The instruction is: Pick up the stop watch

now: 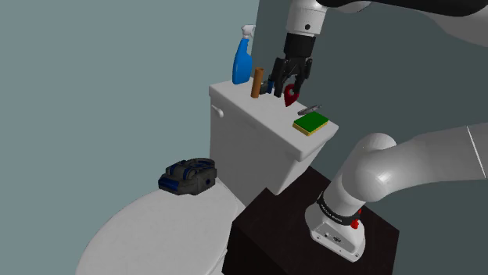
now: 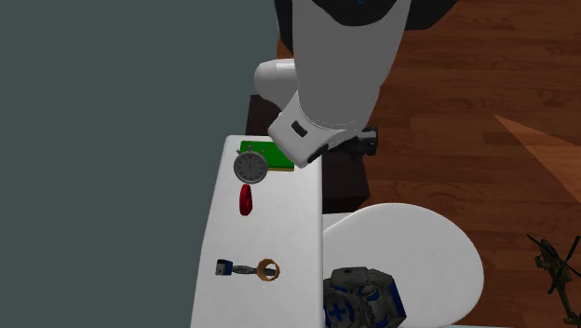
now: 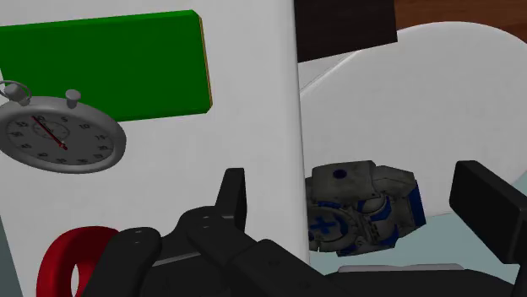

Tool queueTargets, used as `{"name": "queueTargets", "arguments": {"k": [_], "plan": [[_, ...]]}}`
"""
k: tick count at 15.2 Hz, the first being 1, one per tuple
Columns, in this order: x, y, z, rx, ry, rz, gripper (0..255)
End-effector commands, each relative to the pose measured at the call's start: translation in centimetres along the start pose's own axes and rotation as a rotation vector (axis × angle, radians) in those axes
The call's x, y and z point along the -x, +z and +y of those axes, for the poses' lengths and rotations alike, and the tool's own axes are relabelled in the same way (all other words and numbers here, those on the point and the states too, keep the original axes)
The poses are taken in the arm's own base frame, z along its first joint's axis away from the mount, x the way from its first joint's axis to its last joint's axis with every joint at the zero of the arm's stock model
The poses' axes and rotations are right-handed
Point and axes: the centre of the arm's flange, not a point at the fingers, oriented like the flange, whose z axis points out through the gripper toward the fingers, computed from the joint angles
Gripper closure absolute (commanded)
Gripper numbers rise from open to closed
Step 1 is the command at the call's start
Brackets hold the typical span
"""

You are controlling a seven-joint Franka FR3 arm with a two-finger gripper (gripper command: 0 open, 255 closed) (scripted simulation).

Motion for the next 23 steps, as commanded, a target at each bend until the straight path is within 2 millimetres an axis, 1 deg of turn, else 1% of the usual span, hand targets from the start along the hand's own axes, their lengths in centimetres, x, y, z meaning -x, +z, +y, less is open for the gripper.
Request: {"name": "queueTargets", "arguments": {"k": [1, 7, 13, 14, 21, 23], "plan": [[0.0, 0.0, 0.0, 0.0, 0.0, 0.0, 0], [0.9, 1.0, 7.0, 0.043, 0.093, -0.047, 0], [2.5, 1.7, 14.0, 0.086, 0.185, -0.094, 0], [2.8, 1.7, 14.8, 0.091, 0.196, -0.099, 0], [2.3, 5.4, 15.1, 0.091, 0.196, -0.099, 0], [2.3, 5.7, 15.1, 0.091, 0.196, -0.099, 0]]}}
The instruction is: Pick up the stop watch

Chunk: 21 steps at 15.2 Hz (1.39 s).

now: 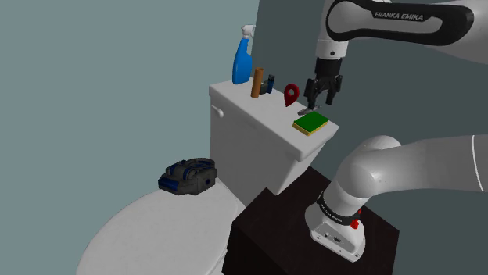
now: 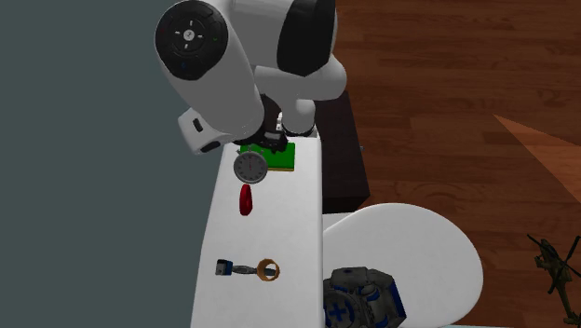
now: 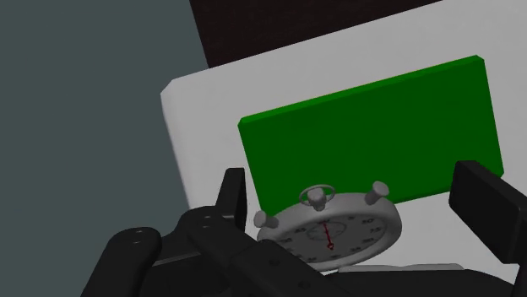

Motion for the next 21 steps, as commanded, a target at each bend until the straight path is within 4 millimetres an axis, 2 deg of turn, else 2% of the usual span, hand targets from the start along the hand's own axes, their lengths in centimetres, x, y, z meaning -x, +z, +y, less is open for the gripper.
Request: {"name": "queueTargets", "arguments": {"k": [1, 10, 21], "plan": [[-0.1, 0.3, 0.0, 0.0, 0.0, 0.0, 255], [-0.1, 0.2, -0.1, 0.0, 0.0, 0.0, 255], [1.3, -5.4, 0.1, 0.0, 0.0, 0.0, 255]]}}
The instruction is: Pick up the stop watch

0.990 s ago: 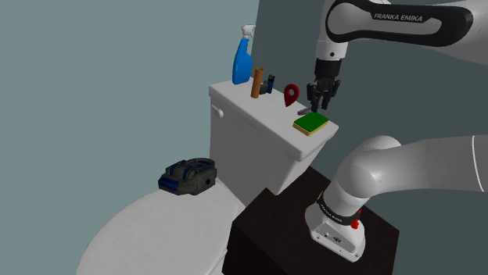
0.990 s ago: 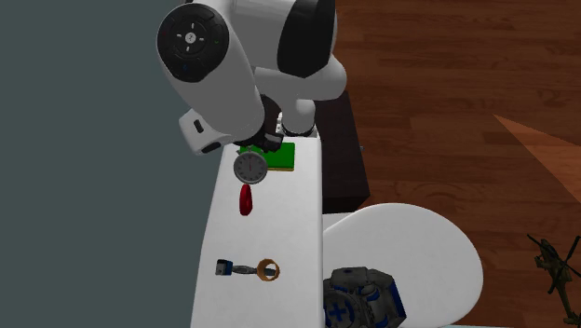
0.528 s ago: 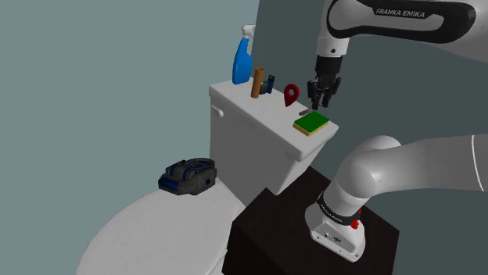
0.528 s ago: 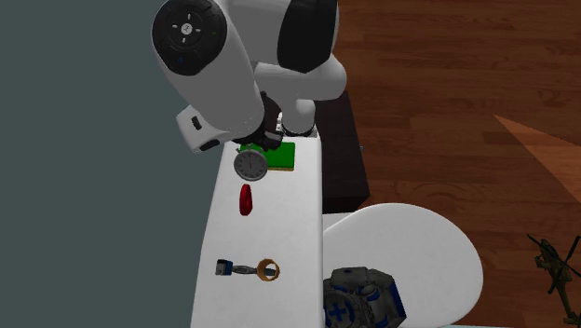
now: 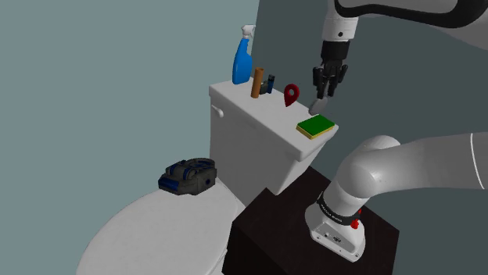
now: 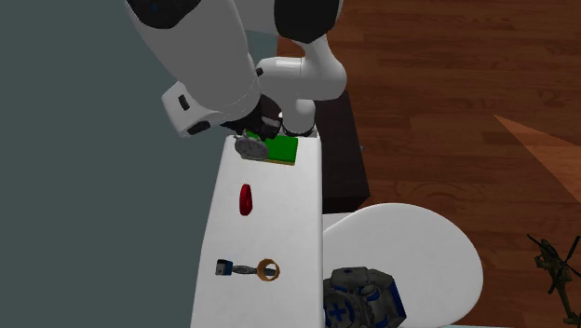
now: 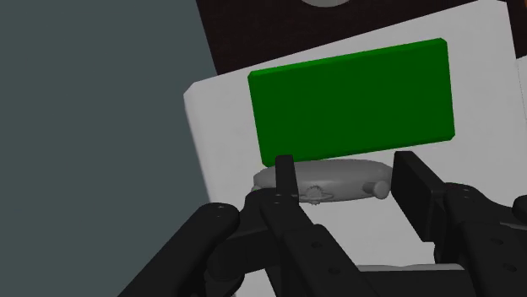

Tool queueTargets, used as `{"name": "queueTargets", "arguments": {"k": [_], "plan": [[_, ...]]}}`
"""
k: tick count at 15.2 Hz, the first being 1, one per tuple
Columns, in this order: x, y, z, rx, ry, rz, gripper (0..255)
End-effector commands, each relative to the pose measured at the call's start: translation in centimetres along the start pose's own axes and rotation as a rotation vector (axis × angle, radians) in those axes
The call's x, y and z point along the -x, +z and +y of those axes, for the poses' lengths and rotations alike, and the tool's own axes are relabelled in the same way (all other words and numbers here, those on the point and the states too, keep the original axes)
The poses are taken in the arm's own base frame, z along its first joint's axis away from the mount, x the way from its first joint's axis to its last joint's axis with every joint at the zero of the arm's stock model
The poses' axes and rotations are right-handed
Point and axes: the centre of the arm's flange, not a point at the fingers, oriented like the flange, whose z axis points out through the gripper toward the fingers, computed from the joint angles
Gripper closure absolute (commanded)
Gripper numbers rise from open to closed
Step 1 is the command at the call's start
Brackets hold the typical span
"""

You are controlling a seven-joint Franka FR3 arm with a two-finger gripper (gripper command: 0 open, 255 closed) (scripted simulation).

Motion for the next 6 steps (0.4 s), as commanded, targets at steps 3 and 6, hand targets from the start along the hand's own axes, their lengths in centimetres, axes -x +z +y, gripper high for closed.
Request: {"name": "queueTargets", "arguments": {"k": [3, 6], "plan": [[0.5, -2.0, 0.0, 0.0, 0.0, 0.0, 255], [0.6, -2.6, 0.0, 0.0, 0.0, 0.0, 255]]}}
